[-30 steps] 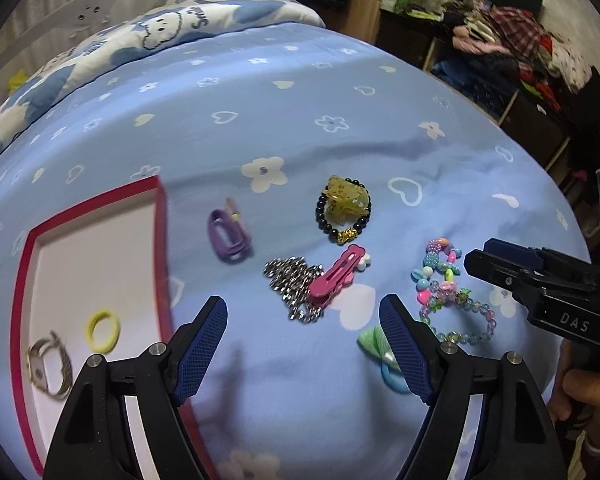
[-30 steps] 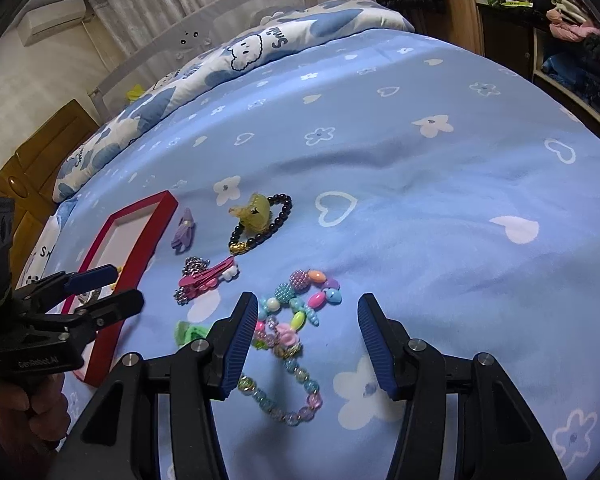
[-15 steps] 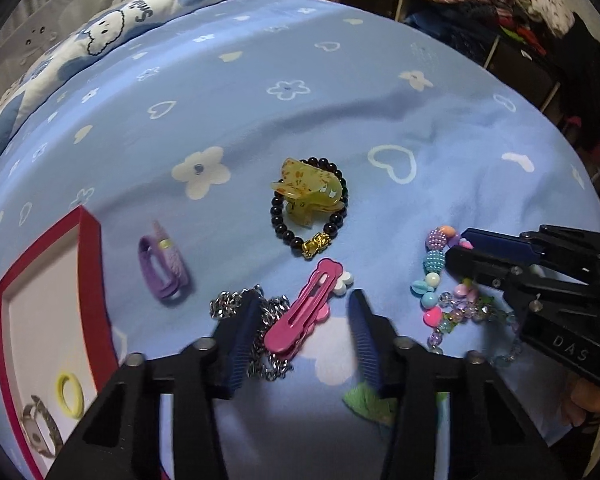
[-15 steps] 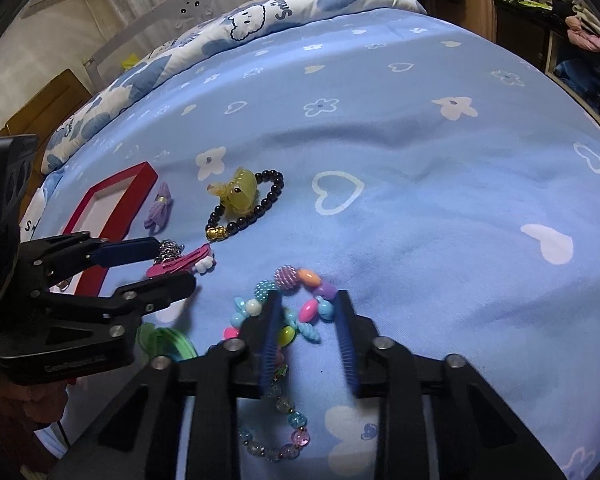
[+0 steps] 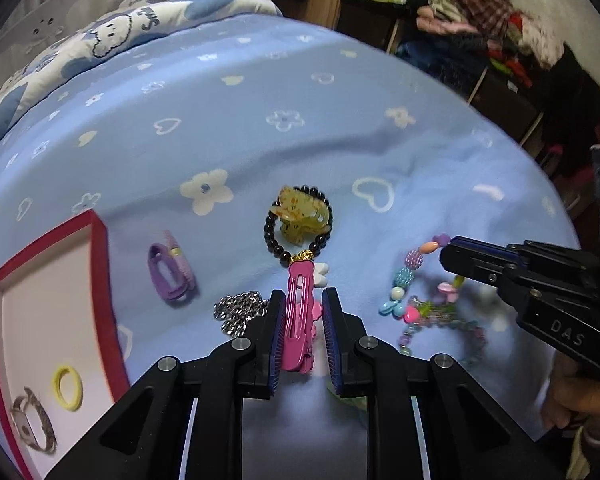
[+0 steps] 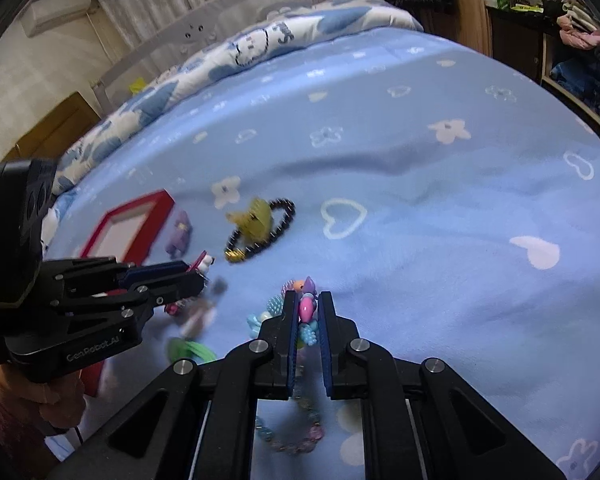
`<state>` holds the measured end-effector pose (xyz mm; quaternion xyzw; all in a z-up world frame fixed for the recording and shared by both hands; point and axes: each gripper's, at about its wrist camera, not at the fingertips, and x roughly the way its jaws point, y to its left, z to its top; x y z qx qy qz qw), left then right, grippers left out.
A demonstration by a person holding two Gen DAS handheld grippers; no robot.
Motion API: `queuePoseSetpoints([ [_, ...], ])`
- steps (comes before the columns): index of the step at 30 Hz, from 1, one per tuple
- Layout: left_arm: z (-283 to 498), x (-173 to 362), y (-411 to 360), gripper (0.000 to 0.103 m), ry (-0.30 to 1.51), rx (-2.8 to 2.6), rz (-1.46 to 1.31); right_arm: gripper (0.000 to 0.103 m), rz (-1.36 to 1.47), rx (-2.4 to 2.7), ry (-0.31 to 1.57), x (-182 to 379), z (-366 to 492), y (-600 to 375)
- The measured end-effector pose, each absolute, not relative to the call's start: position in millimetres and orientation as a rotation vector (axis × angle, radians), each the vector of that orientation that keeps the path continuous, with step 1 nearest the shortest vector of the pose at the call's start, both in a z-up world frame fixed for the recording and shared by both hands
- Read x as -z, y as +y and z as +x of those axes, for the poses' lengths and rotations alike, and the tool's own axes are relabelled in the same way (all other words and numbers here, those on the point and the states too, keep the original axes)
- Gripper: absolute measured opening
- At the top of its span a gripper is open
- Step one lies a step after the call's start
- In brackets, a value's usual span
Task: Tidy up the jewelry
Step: 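Grasp the pink clip with the left gripper while the right gripper grasps the beaded bracelet, then drop the clip in the tray with the left gripper while the right gripper drops the bracelet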
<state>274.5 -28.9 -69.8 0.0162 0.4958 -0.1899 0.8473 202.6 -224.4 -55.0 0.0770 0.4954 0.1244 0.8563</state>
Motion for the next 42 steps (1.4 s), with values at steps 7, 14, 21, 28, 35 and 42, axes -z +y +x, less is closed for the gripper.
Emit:
queuePoseSetpoints([
  [7, 240.3, 37.1, 11.8, 0.017, 0.971, 0.374, -0.099, 0.009, 0.178, -0.302, 0.968, 22.7, 198.2, -213.8],
  [14, 196.4, 15.1, 56.2, 0.017, 0.883, 0.290, -0.216, 0.009, 0.200, -0.354, 0.917, 7.0, 192.8, -191.6],
  [21, 156.6, 9.7, 94.4, 0.017, 0.844, 0.201, -0.290, 0.009, 0.209, -0.431, 0.906, 3.4, 189.5, -159.0],
  [28, 129.9, 8.3, 122.3, 0.017, 0.836, 0.128, -0.322, 0.009, 0.197, -0.513, 0.909, 1.7, 185.2, -120.4],
  [35, 106.8, 8.5, 146.5, 0.017, 0.841, 0.062, -0.352, 0.009, 0.182, -0.585, 0.925, 6.5, 183.9, -82.8],
  [42, 90.5, 10.0, 170.2, 0.017, 0.852, -0.005, -0.381, 0.009, 0.173, -0.655, 0.944, 12.5, 182.6, -45.0],
])
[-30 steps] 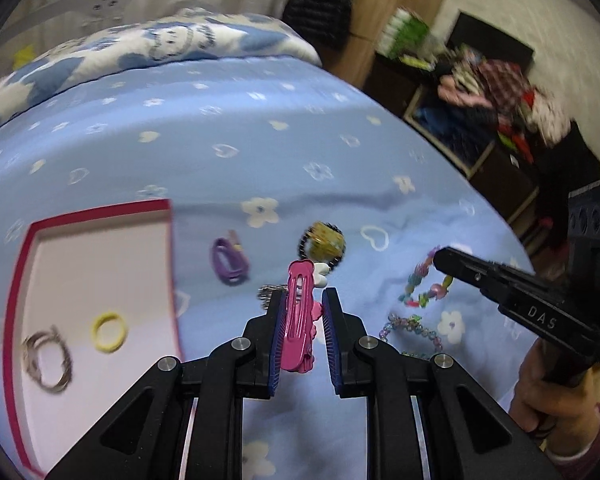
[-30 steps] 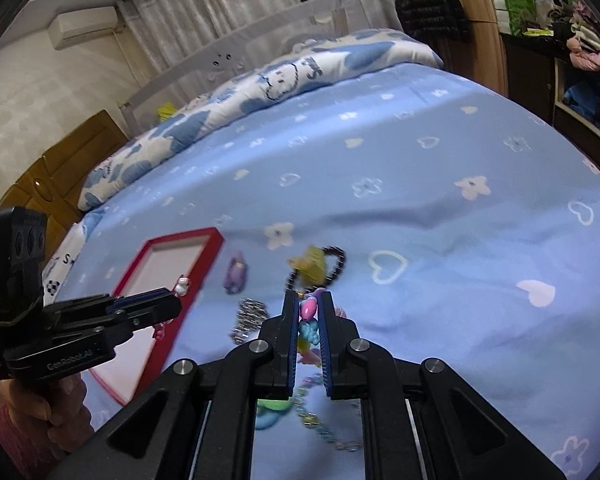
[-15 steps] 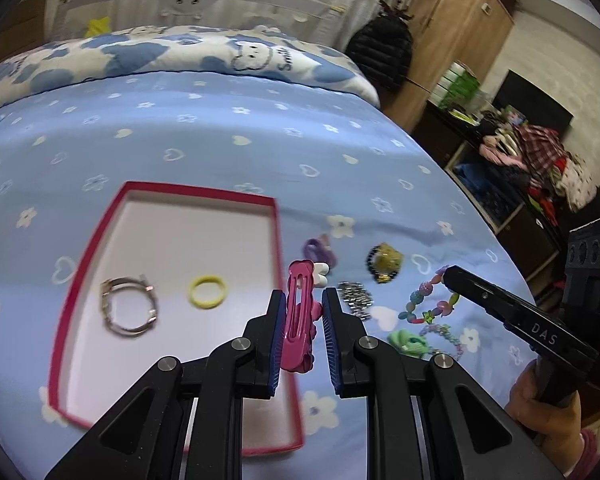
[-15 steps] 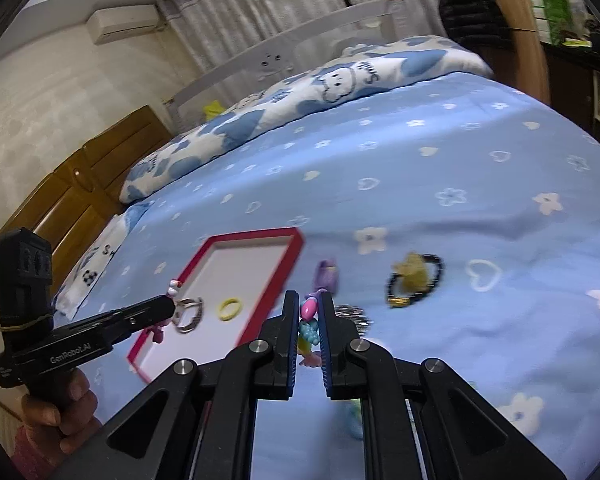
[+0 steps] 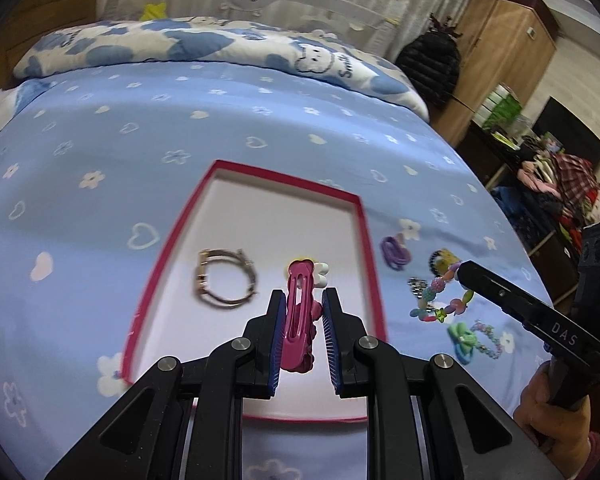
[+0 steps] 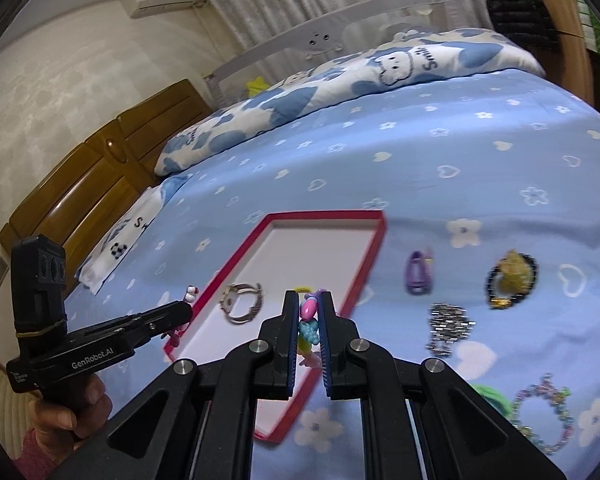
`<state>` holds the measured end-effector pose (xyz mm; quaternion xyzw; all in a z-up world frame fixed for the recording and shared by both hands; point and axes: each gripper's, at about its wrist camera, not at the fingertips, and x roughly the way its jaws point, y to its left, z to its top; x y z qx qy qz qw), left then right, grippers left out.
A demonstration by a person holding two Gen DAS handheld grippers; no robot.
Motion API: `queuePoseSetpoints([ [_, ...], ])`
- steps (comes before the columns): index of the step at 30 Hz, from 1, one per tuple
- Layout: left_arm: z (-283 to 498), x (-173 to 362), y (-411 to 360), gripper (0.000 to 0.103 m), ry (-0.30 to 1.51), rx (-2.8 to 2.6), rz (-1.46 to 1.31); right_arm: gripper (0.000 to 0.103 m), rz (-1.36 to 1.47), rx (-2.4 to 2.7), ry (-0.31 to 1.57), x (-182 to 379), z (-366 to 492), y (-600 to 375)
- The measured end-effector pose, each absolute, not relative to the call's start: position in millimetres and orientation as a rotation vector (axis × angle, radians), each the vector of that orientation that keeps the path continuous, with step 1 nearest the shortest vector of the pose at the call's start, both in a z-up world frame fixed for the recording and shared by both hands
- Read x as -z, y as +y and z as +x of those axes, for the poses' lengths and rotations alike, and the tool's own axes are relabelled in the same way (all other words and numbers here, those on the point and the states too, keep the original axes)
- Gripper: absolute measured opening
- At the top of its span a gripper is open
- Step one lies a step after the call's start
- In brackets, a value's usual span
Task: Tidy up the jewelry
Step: 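Drop the clip in the tray with the left gripper while the right gripper drops the bracelet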
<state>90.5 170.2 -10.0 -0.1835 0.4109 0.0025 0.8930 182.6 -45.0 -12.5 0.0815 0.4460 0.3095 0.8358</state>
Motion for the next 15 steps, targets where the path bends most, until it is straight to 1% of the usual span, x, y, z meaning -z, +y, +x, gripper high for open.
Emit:
queuePoseSetpoints([
  [7, 94.0, 16.5, 187.8, 0.017, 0.886, -0.059, -0.386, 0.009, 0.163, -0.721, 0.965, 21.5, 184.5, -6.7],
  [15, 112.4, 38.8, 194.4, 0.017, 0.966, -0.119, -0.352, 0.009, 0.139, -0.769, 1.012, 43.6, 190.7, 30.6],
])
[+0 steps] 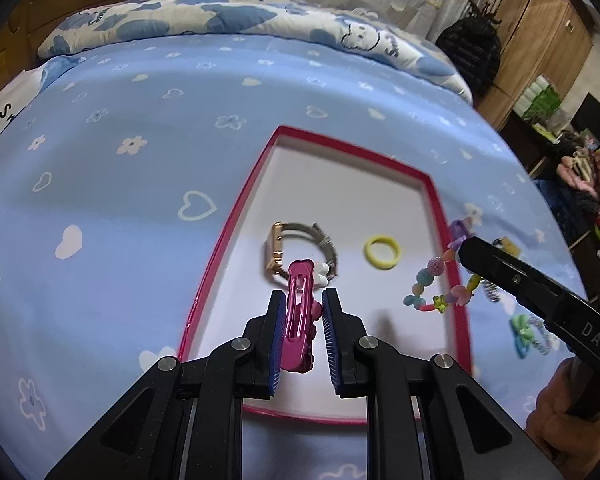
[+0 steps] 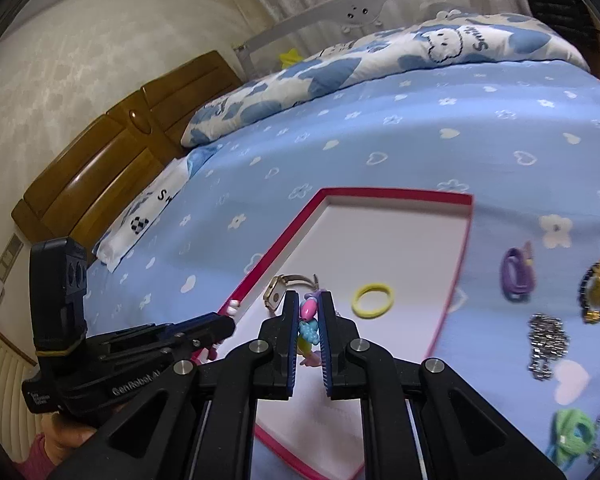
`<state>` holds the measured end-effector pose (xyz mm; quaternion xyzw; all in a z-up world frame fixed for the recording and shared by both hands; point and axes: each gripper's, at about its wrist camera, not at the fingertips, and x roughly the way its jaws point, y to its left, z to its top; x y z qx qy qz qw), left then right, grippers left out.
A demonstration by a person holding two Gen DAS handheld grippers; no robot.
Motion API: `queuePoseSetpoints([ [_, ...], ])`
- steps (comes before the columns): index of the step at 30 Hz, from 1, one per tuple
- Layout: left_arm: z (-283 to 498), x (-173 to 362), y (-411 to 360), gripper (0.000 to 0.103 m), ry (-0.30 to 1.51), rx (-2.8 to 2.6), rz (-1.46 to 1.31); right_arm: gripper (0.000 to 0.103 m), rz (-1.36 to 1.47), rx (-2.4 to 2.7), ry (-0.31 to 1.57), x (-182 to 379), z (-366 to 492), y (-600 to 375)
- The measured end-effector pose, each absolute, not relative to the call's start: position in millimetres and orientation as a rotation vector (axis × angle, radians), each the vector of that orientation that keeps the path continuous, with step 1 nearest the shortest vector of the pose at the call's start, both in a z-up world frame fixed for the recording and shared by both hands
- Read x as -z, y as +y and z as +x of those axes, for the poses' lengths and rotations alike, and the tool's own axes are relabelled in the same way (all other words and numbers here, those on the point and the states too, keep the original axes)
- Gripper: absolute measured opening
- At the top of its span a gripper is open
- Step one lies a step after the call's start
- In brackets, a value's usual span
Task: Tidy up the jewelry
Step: 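Drop the clip in the tray with the left gripper while the right gripper drops the bracelet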
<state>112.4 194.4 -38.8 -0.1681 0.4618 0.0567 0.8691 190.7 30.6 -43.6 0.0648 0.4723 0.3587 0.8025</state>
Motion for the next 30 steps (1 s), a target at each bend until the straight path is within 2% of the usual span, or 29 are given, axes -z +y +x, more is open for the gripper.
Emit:
queuePoseSetpoints([
  [16, 156.6, 76.3, 177.4, 0.018, 1.046, -0.145, -0.248, 0.009, 0.055, -0.656, 1.142, 100.5, 209.4, 25.6],
  [30, 165.0, 82.2, 167.0, 0.019, 1.057, -0.157, -0.194, 0.012, 0.006, -0.662, 1.160, 103.3, 211.9, 31.7],
])
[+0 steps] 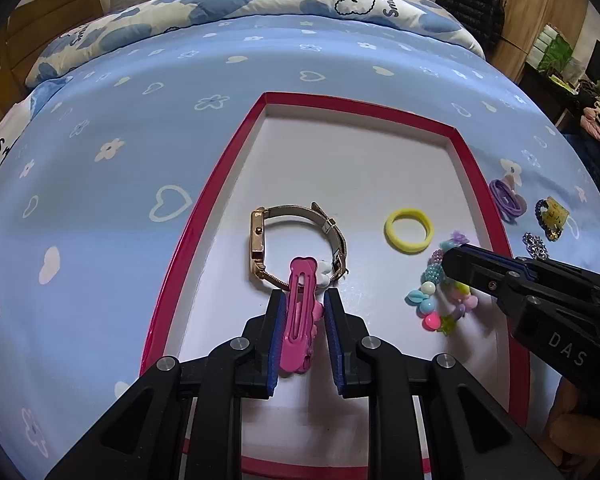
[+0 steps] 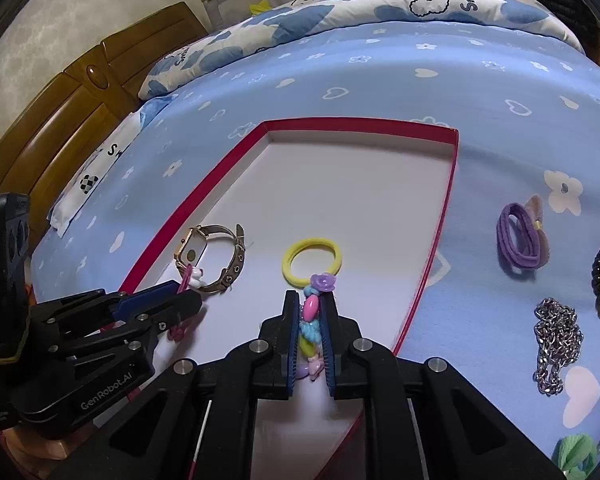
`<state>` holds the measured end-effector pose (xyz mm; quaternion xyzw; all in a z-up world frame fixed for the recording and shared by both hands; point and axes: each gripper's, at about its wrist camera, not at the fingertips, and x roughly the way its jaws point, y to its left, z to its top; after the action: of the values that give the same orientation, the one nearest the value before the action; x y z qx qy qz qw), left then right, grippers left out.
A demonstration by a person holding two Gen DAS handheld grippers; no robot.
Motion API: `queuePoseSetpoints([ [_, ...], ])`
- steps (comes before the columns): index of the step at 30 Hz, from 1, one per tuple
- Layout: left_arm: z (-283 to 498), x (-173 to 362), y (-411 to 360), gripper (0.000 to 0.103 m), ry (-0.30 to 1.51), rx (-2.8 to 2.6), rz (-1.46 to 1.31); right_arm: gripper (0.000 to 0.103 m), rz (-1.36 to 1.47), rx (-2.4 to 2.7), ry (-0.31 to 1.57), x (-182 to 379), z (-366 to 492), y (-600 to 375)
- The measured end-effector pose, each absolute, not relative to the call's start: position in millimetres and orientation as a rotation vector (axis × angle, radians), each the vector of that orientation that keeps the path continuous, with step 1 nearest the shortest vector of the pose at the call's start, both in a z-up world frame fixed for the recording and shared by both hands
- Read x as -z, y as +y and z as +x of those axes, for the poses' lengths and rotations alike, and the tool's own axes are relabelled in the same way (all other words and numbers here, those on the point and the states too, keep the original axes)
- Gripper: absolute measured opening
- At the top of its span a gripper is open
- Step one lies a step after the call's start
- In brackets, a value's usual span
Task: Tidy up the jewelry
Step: 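Drop the clip in the tray with the left gripper while the right gripper drops the bracelet, then withdraw both grippers from the tray toward the remaining jewelry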
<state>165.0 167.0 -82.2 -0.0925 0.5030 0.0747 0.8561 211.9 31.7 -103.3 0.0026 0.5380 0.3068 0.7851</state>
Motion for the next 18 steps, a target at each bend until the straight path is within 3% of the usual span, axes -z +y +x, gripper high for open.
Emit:
queuePoseSetpoints([
  [4, 163.5, 80.7, 168.3, 0.020, 1.052, -0.158, -0.204, 0.016, 0.018, -0.663, 1.162, 101.8, 211.6, 30.5],
  [8, 160.1, 77.4, 170.5, 0.028, 1.040, -0.155, -0.225, 0.030, 0.054, -0.680, 1.152, 97.2, 210.4, 26.3],
  [15, 146.8, 67.4, 173.5, 0.040, 1.009, -0.155, -0.261, 0.030, 0.089, -0.677, 1.098, 79.0, 202.5, 9.6],
  [18, 138.0, 60.3, 175.1, 0.049, 0.987, -0.154, -0.297, 0.036, 0.115, -0.660, 1.072, 69.1, 197.8, -5.8],
])
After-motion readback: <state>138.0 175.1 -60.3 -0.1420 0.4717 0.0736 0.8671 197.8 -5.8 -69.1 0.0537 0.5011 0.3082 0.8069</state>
